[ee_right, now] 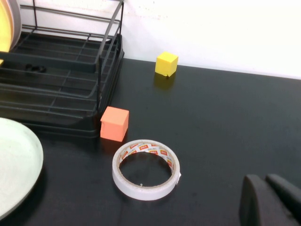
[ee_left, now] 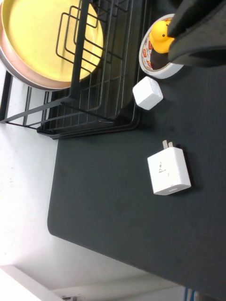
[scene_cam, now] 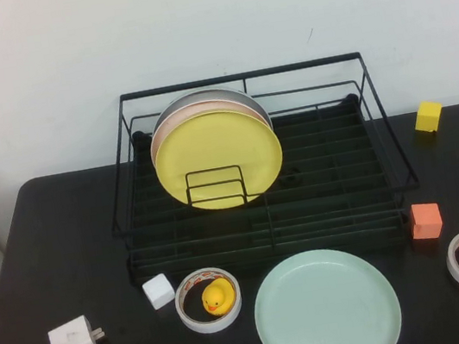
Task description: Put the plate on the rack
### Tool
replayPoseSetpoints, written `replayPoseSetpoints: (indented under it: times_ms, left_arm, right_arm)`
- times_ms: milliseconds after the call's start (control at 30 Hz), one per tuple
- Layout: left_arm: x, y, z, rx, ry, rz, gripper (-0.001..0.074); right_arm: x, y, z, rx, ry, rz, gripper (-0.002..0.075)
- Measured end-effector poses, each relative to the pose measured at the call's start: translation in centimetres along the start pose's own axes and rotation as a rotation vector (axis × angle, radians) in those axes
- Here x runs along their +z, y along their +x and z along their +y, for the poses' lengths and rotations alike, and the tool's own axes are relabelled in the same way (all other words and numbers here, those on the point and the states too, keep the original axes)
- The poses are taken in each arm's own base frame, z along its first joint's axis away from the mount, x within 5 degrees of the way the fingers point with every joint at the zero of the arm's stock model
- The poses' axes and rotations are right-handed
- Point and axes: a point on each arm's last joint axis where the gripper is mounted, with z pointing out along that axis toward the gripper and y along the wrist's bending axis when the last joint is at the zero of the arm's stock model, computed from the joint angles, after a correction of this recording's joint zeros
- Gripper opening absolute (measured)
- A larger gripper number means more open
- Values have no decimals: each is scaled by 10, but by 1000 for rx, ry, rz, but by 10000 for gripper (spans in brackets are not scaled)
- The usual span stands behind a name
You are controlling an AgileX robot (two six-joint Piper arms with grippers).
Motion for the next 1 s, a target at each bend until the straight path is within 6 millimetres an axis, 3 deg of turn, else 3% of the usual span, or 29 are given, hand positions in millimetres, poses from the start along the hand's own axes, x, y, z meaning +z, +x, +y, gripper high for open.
replayPoseSetpoints:
  times_ms: [1000]
  left_arm:
    - [0, 0, 0, -16, 1, 0, 6]
  right_arm:
    - [0, 0, 0, 0, 0, 0, 0]
